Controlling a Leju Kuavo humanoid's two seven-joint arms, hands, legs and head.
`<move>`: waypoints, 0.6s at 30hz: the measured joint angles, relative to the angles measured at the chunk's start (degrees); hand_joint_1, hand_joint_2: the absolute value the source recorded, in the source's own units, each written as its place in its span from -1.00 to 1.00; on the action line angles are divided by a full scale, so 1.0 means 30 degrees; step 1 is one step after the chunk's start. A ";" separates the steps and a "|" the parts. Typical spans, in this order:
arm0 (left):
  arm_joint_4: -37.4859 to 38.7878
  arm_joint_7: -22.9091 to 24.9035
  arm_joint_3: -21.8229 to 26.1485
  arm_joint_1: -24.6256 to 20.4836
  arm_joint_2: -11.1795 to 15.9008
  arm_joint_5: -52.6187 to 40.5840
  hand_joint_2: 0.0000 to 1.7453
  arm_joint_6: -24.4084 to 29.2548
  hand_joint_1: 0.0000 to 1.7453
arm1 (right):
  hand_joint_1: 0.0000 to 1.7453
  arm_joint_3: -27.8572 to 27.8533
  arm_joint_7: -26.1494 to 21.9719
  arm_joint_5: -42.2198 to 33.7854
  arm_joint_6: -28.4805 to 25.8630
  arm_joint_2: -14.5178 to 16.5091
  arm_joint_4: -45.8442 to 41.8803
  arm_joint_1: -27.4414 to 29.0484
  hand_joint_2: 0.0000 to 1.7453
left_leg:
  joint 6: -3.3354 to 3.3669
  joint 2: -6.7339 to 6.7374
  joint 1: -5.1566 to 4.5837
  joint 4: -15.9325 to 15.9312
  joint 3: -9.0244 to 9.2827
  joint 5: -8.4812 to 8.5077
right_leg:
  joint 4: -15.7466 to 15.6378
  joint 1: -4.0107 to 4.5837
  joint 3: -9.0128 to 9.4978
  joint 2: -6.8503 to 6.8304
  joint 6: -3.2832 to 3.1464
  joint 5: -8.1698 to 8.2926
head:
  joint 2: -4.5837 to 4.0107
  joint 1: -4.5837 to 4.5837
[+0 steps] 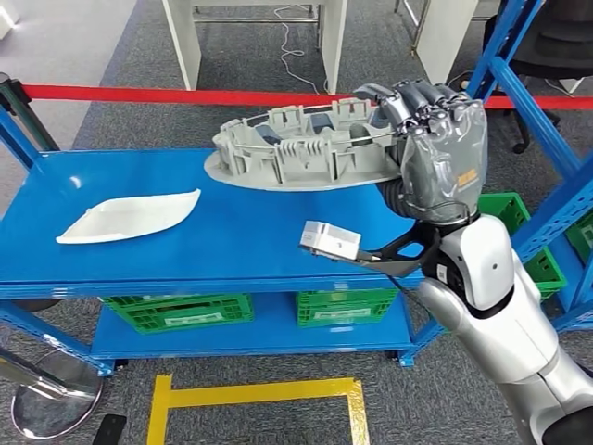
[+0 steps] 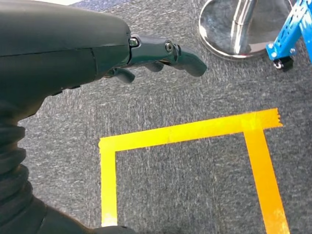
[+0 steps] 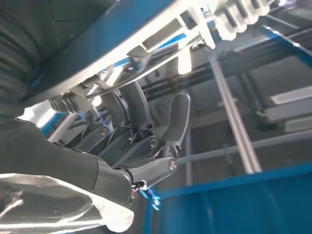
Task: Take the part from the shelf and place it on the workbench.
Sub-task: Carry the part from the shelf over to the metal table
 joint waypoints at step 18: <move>-0.0009 0.0086 0.0304 -0.0091 -0.0182 -0.0222 1.00 0.0284 -1.00 | 1.00 0.1932 -0.0557 -0.0834 0.0574 0.1668 -0.0097 -0.0940 1.00 | -0.1201 0.0013 0.0039 0.5050 -0.2115 -0.2758 | -0.2388 -0.0036 0.1182 -0.0050 -0.0825 0.1652 | 0.0000 -0.0105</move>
